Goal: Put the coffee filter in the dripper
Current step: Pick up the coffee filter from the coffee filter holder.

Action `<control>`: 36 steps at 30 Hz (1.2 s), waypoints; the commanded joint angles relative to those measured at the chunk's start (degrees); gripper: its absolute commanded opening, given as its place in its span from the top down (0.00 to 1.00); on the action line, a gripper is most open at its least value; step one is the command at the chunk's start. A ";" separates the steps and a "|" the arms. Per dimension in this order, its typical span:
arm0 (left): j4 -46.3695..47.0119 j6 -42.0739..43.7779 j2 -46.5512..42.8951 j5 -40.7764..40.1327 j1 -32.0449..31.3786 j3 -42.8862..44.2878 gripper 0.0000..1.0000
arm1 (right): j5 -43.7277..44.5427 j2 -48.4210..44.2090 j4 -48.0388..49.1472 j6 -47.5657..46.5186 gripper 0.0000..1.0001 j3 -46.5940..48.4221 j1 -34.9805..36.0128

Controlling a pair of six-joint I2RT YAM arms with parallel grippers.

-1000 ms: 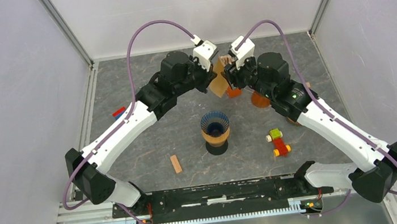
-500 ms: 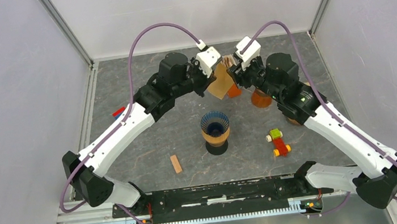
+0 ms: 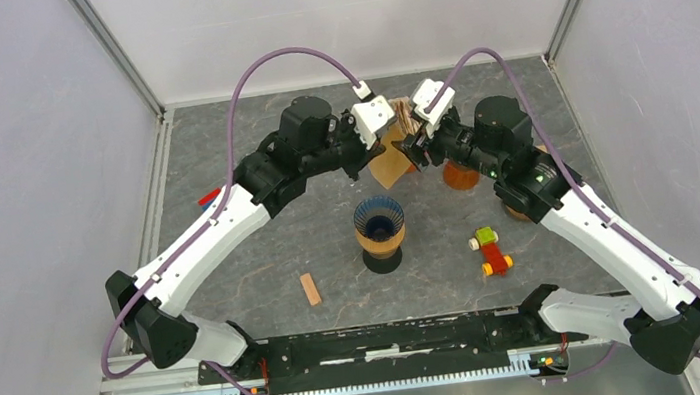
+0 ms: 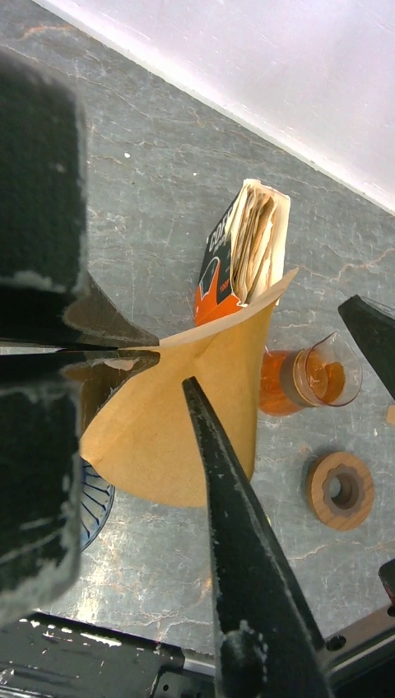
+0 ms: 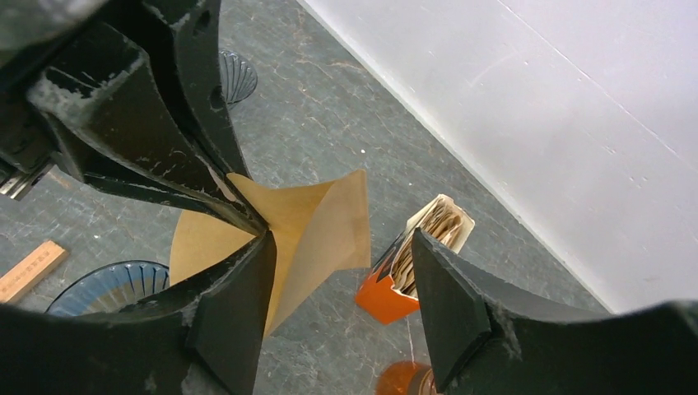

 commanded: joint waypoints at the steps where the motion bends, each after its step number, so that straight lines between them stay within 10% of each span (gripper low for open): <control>1: -0.22 3.60 -1.41 3.36 -0.49 1.69 0.95 | -3.19 -0.78 0.58 -1.57 0.30 -0.08 -0.30; 36: -7.40 13.98 -2.79 7.47 -2.95 2.10 0.92 | -16.19 -3.24 -3.66 -9.46 0.34 -1.80 -1.96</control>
